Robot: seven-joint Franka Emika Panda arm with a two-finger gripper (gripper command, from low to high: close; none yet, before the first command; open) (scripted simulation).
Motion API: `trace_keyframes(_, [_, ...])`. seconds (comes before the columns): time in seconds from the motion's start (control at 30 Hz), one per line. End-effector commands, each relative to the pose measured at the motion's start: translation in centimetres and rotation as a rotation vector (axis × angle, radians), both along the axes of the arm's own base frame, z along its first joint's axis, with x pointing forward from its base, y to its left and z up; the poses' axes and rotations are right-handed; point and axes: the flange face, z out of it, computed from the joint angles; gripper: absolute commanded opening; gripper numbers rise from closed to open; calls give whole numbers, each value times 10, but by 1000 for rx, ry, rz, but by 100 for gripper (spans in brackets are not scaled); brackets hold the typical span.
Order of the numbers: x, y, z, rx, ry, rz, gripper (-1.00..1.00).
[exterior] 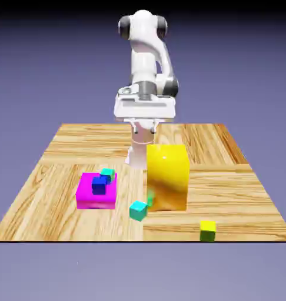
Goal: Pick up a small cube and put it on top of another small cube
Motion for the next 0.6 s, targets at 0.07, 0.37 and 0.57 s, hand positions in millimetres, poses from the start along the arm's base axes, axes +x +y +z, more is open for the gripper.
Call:
trace_keyframes(0.07, [26,21,-15,-65,88,116,0])
trace_keyframes(0.37, [92,94,-80,-265,337,486,0])
trace_keyframes(0.57, [120,149,-139,-400,494,746,0])
